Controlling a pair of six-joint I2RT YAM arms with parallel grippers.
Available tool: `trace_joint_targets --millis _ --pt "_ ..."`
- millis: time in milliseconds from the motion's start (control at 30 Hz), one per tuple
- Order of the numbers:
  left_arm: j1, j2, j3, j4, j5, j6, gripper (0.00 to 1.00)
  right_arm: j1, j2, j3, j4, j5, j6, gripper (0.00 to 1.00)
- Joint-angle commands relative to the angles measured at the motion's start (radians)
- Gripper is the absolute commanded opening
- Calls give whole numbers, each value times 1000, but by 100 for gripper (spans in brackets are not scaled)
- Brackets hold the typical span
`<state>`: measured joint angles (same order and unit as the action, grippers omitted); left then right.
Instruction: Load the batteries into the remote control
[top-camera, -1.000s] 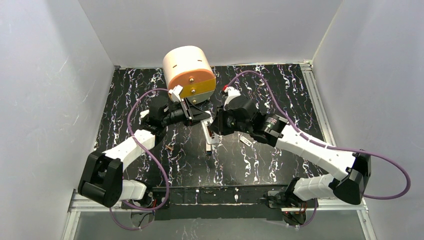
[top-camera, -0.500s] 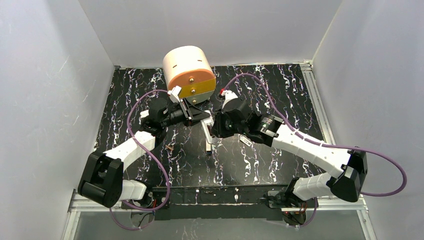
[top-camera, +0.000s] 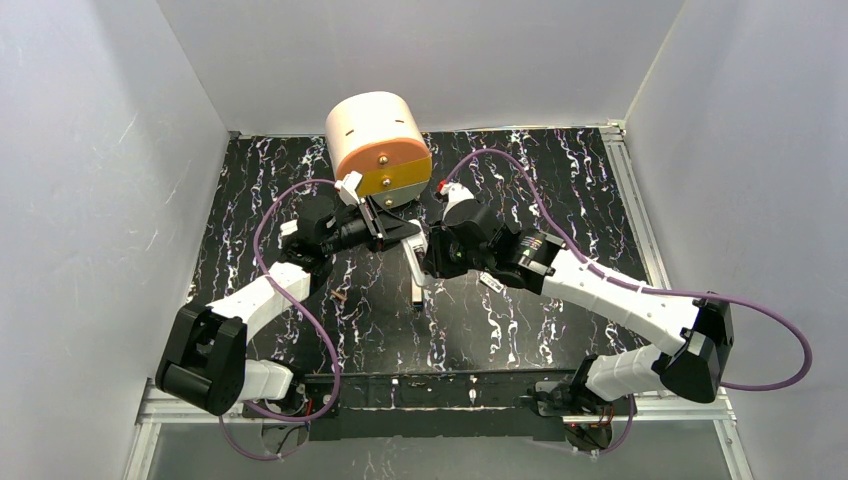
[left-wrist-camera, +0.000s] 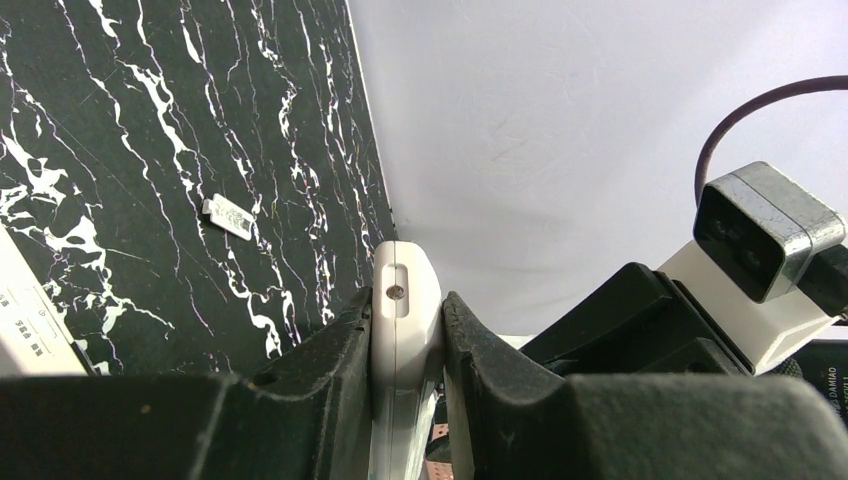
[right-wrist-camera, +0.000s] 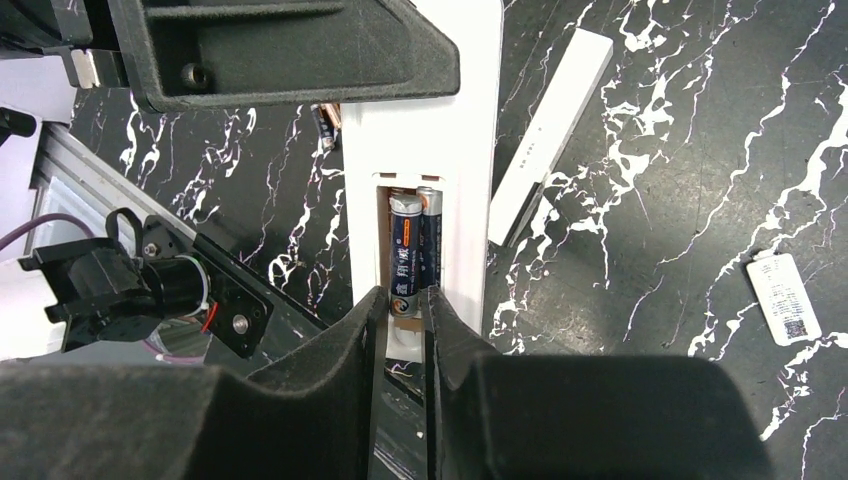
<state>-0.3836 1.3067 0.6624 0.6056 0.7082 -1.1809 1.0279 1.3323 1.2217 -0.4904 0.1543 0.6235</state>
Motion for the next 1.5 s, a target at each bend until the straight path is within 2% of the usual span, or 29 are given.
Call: trace_joint_targets --millis 0,433,633,833,1100,1467 --pt "-5 -34 2 37 7 -3 0 4 3 48 -1 38 -13 27" --pt "-4 -38 -7 38 9 0 0 15 56 81 -25 62 -70 27" --pt "-3 -41 -9 39 7 6 0 22 75 117 -80 79 -82 17" --pt "-3 -39 -9 38 11 17 0 22 87 144 -117 65 -95 14" --pt "-3 -40 -12 39 17 84 0 22 125 216 -212 18 -105 14" --pt "-3 -50 0 38 40 85 0 22 168 232 -222 -35 -106 17"
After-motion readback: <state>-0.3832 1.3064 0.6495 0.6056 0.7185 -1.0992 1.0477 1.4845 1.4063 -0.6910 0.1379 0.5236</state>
